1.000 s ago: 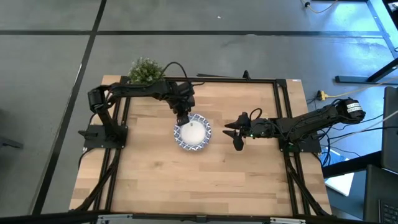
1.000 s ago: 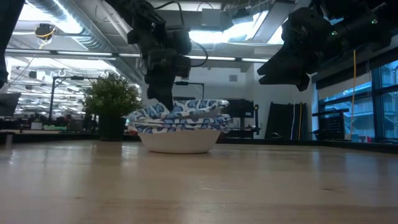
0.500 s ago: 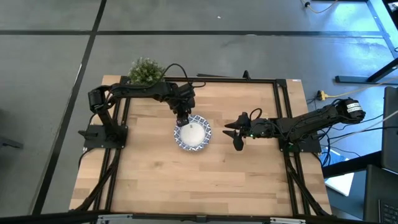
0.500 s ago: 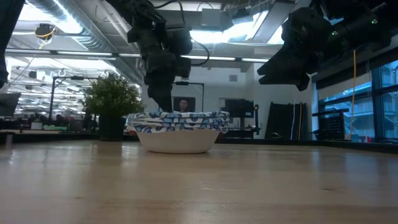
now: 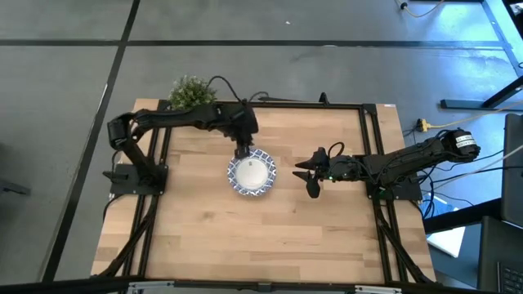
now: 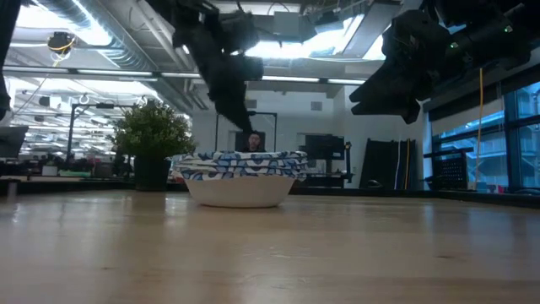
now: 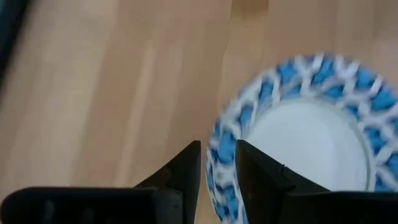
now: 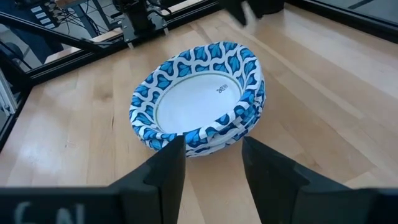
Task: Nest bowls inside each other
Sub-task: Return to Home Position
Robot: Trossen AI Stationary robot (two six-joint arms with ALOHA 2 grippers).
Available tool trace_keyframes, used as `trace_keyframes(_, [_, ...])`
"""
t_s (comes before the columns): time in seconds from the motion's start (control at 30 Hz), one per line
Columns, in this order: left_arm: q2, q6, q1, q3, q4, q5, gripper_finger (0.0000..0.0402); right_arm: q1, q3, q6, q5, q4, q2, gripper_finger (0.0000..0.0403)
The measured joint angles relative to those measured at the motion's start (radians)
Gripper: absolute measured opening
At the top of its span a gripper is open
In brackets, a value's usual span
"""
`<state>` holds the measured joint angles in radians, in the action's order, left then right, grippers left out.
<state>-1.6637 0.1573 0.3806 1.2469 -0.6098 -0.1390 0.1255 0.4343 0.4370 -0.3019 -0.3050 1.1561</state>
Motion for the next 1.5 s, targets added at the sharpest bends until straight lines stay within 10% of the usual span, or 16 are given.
trace_keyframes(0.77, [0.59,-0.006,0.023,-0.012,0.072,0.021,0.0095,-0.005,-0.001,-0.131,-0.11,0.105,-0.25,0.016])
trace_keyframes(1.23, [0.985,-0.125,0.022,-0.504,0.335,0.102,0.0095,-0.034,0.0,-0.237,-0.254,0.321,-0.495,0.016])
trace_keyframes(1.5, [1.058,-0.105,0.023,-0.586,0.345,0.267,0.0095,-0.168,-0.052,-0.287,-0.24,0.314,-0.57,0.016])
